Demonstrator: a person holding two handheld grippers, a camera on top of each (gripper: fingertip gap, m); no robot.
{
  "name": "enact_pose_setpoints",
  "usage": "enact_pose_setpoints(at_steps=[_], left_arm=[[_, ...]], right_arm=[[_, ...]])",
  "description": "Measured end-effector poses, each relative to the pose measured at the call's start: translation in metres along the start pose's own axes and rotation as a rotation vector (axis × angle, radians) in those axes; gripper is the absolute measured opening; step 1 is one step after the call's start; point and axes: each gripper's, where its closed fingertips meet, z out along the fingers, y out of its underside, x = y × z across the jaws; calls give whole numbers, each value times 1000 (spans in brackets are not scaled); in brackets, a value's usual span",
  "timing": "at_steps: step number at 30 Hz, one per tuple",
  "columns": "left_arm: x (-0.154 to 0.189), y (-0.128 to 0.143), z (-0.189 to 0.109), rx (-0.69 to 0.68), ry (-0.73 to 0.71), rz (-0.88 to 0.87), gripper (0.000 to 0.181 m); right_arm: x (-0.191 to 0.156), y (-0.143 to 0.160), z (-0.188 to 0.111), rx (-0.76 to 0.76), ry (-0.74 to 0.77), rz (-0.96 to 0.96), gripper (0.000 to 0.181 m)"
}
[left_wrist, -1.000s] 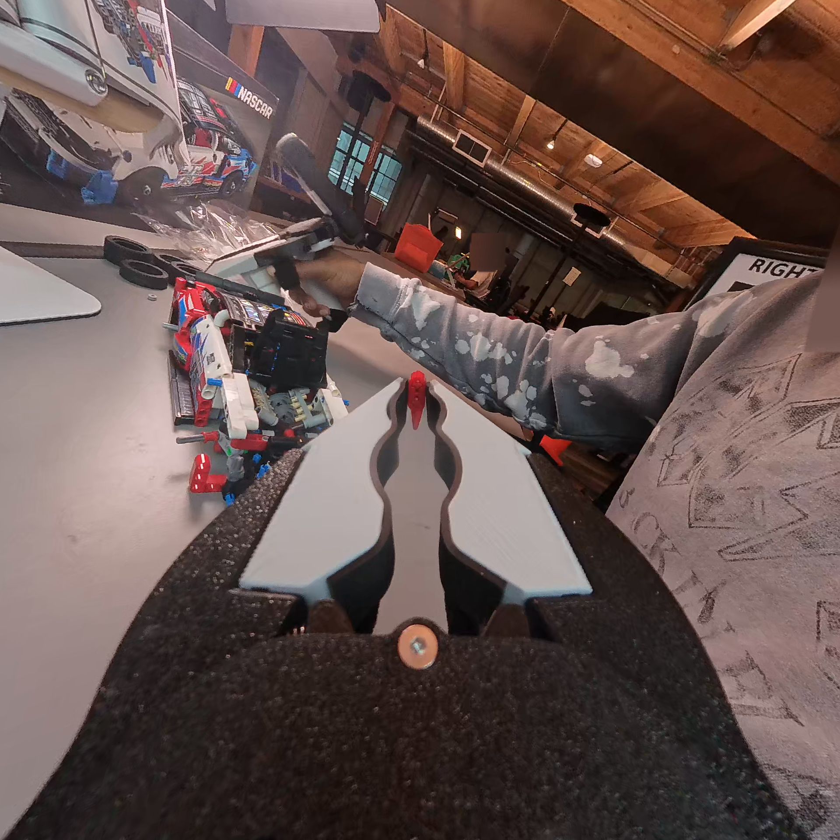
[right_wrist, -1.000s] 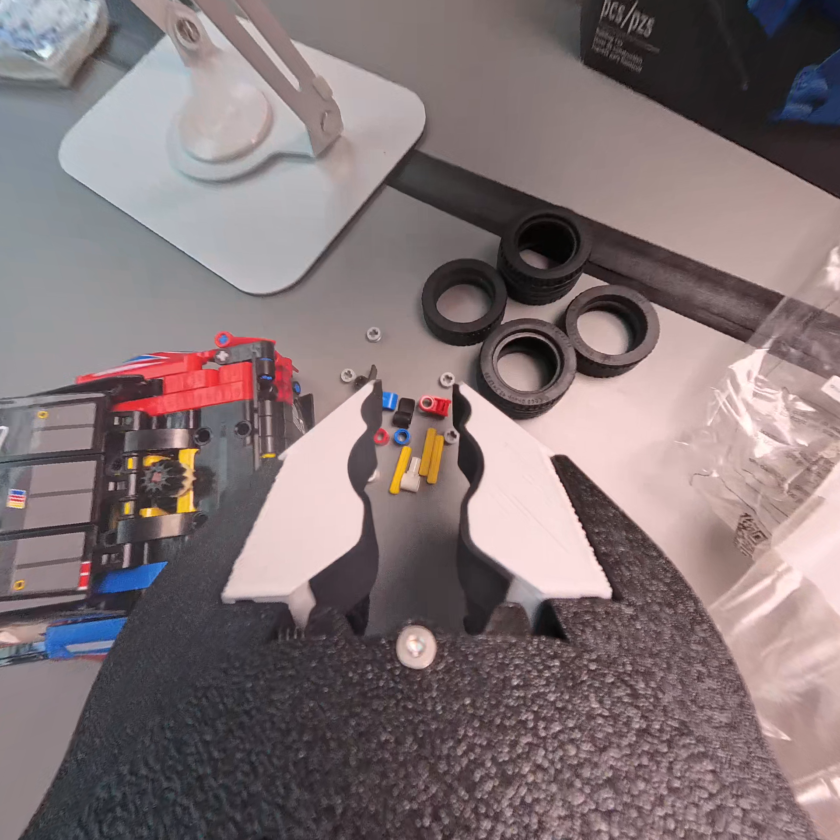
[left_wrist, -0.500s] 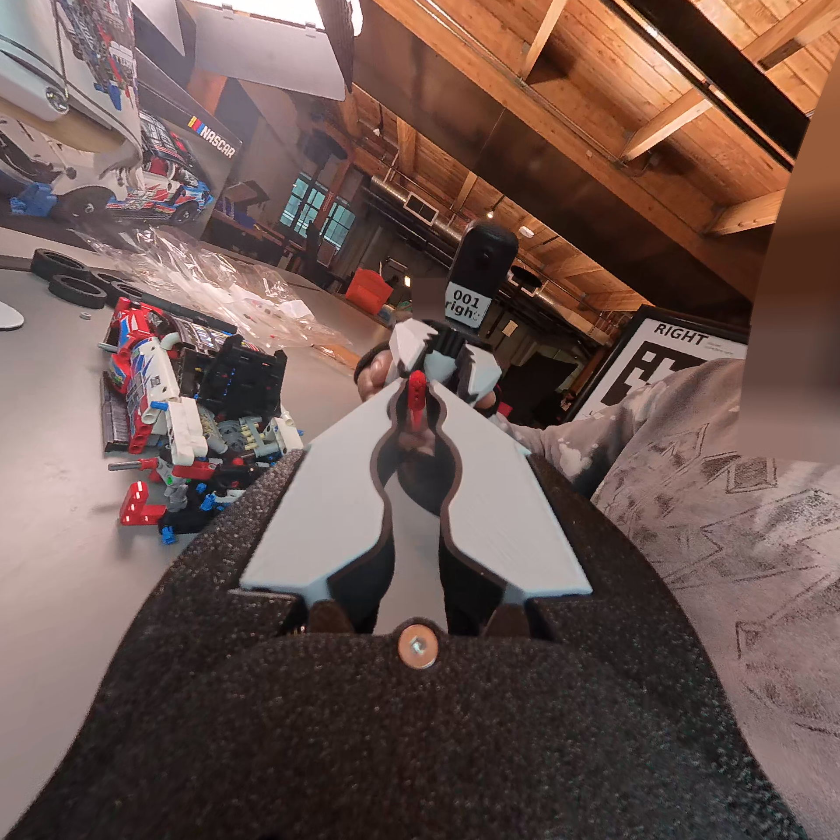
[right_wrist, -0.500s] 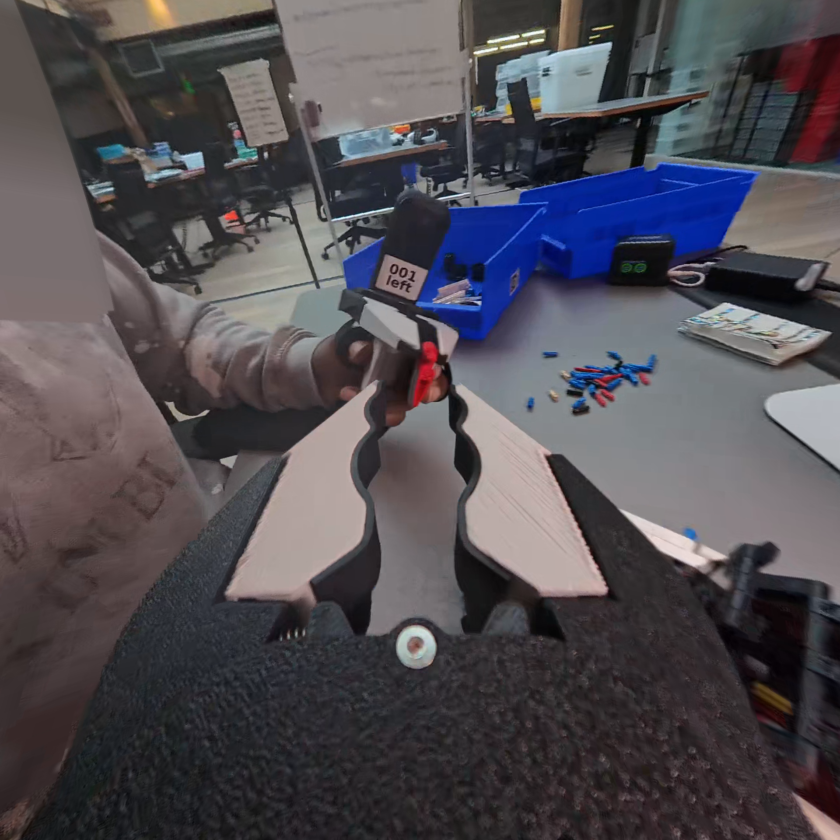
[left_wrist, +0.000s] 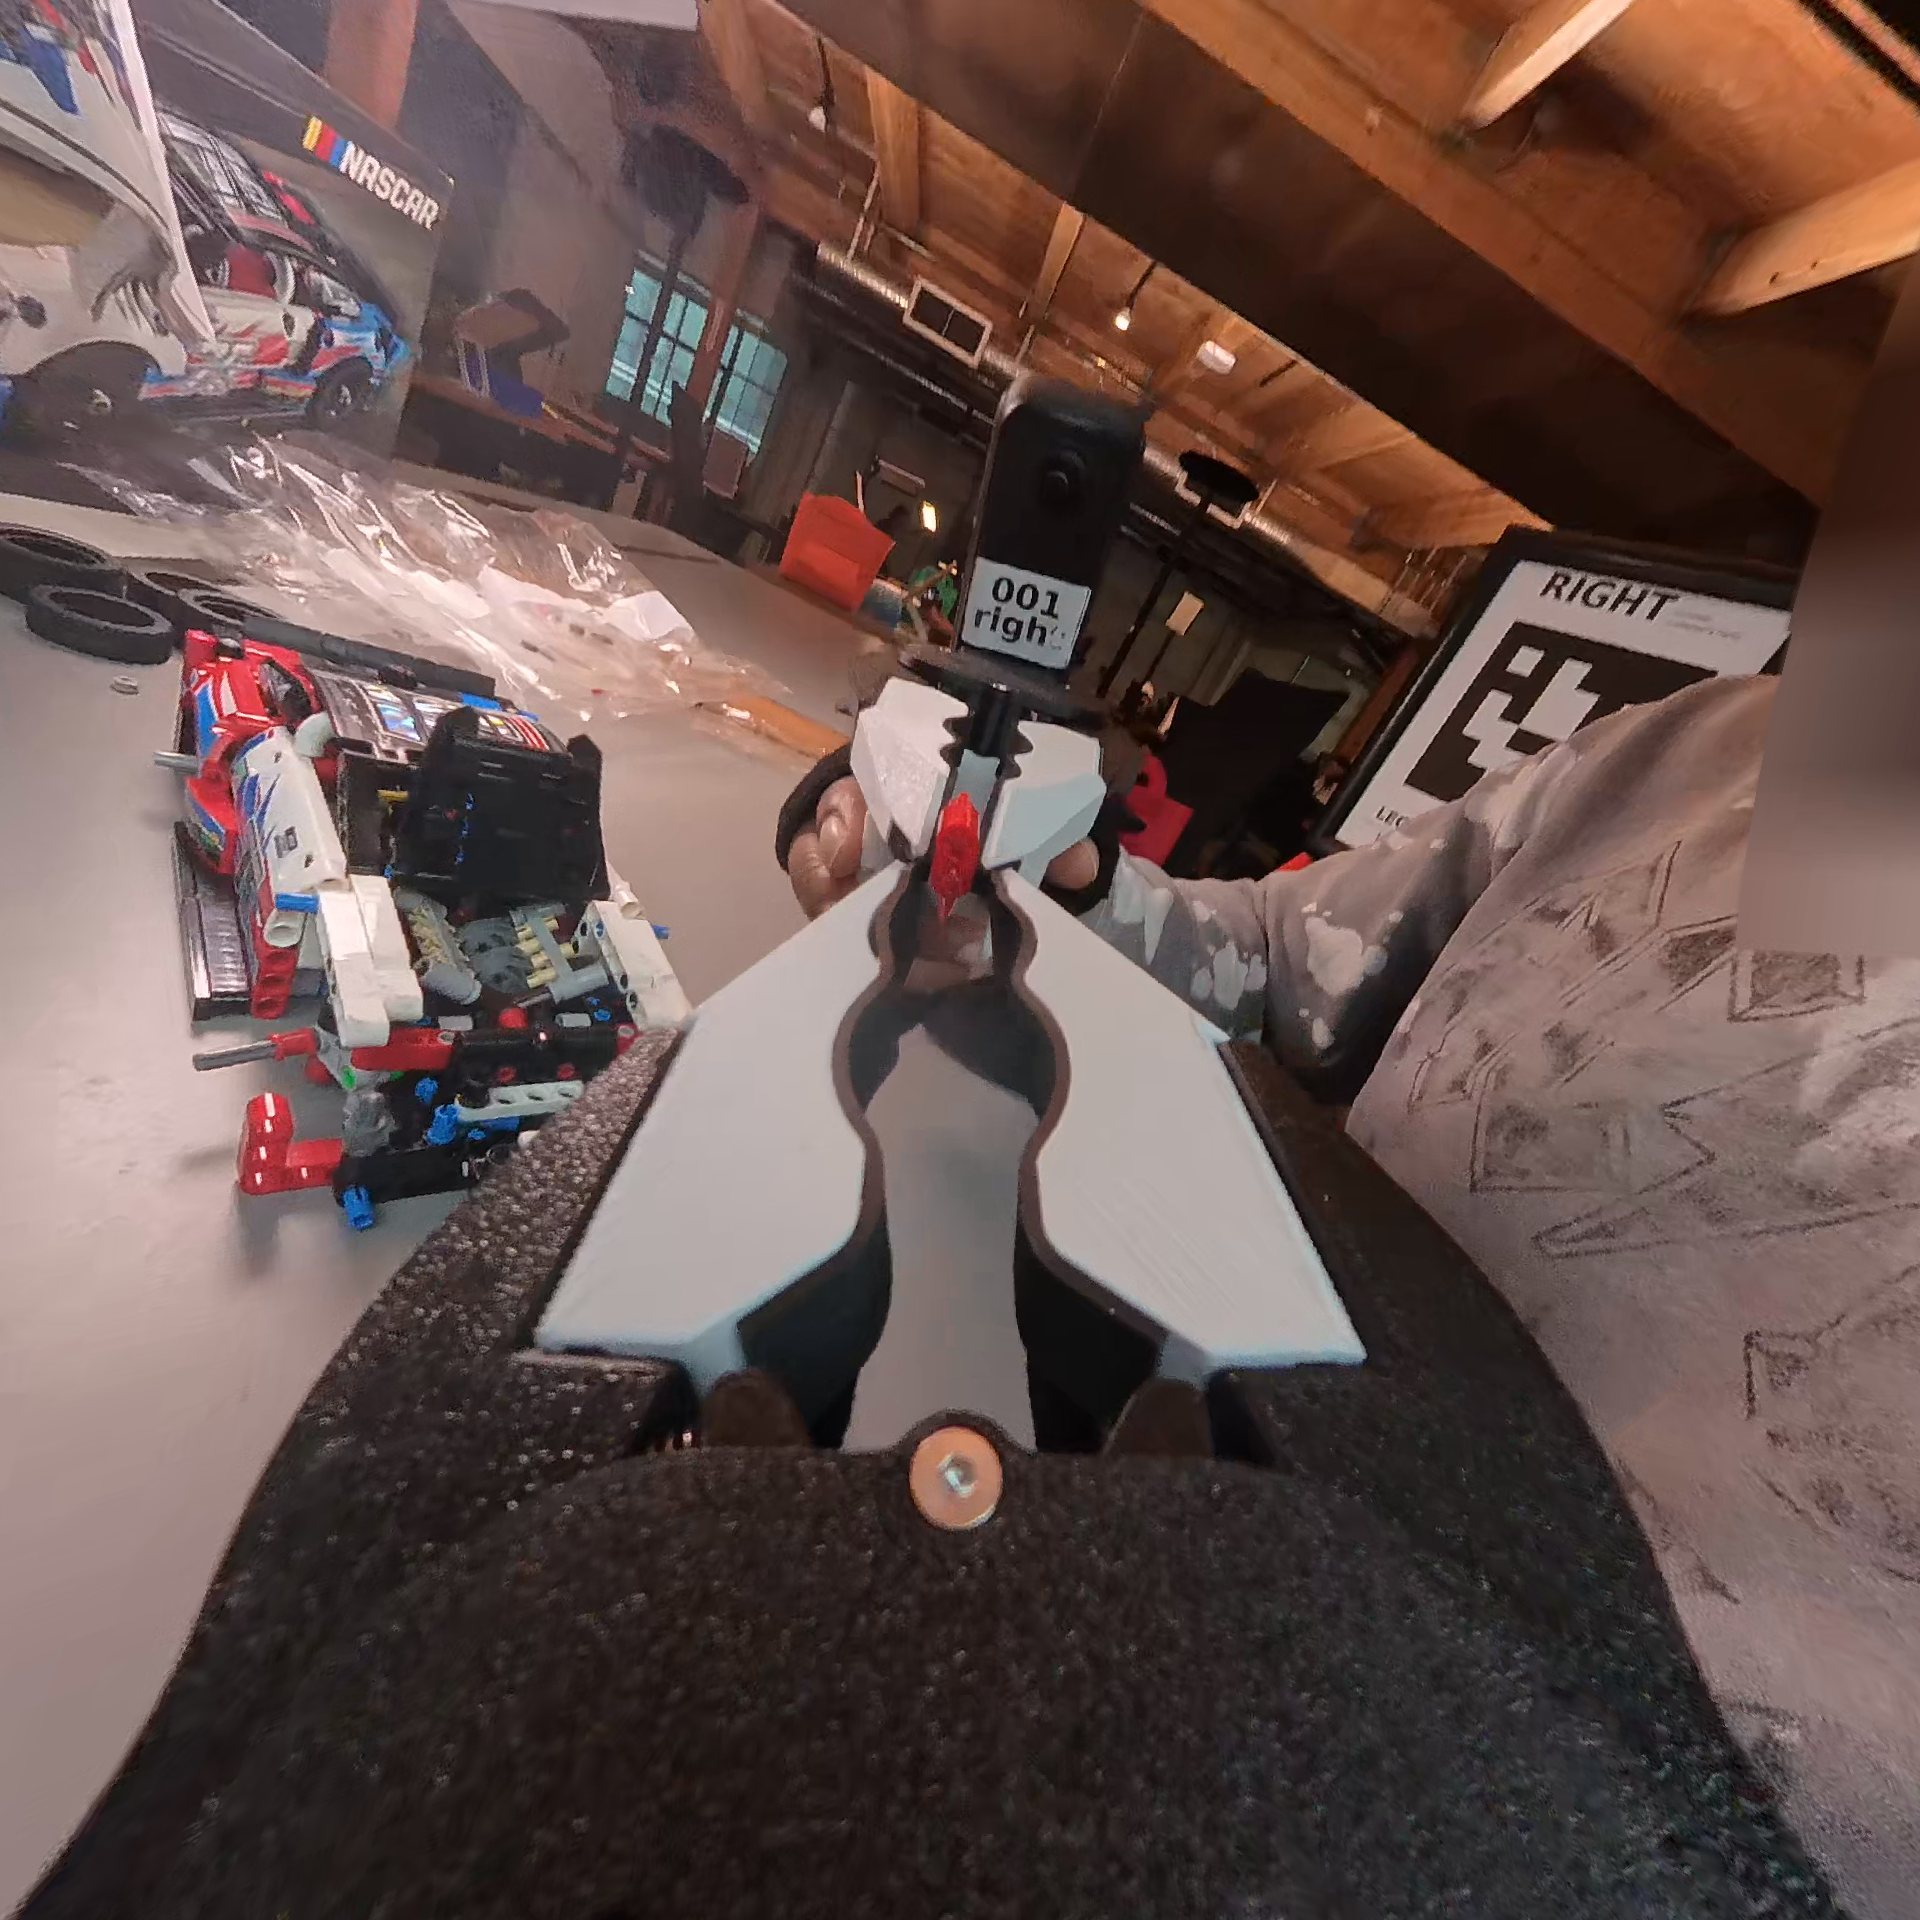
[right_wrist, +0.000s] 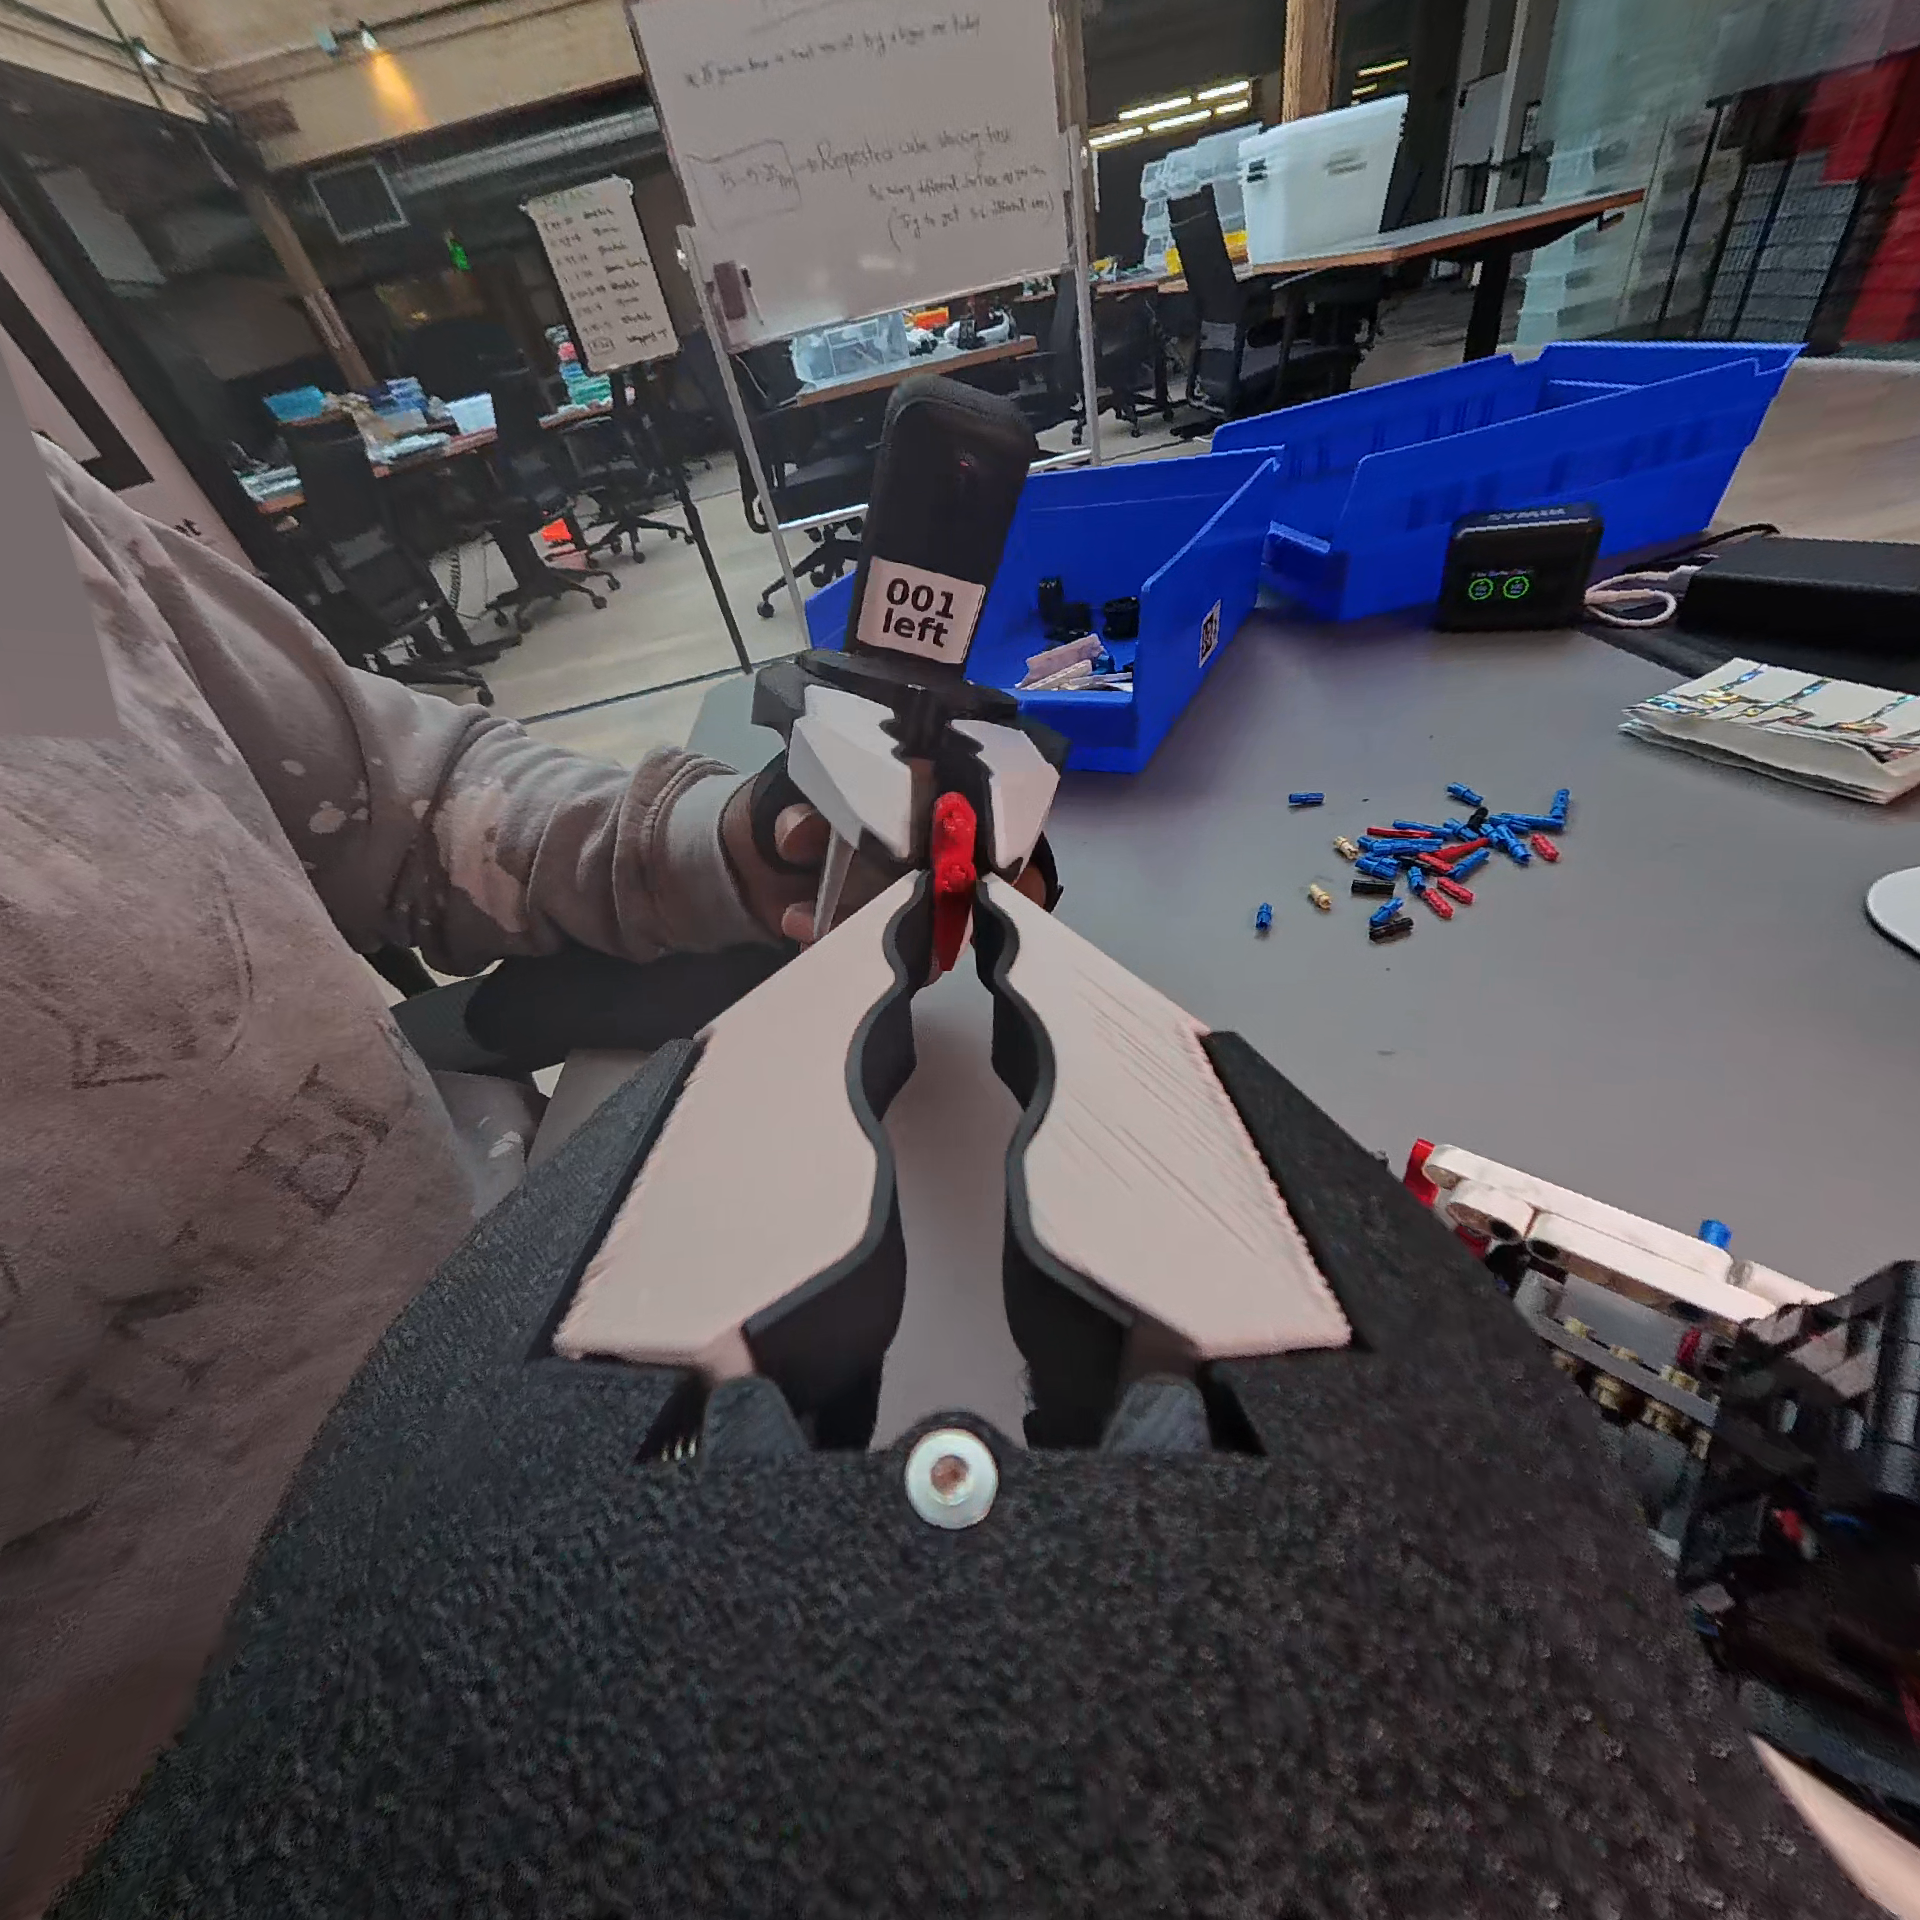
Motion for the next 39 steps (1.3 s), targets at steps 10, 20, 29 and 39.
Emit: enact_pose_setpoints(at_steps=[10, 20, 29, 39], left_arm=[[-5, 15, 3, -101, -29, 55, 6], [-6, 22, 2, -188, -46, 76, 5], [2, 9, 7, -155, -31, 111, 5], [-7, -6, -2, -91, -42, 82, 5]], right_arm=[[0, 18, -5, -90, -17, -31, 6], [-1, 21, -5, -17, -70, 27, 4], [-4, 6, -10, 45, -104, -1, 4], [16, -20, -37, 138, 0, -21, 5]])
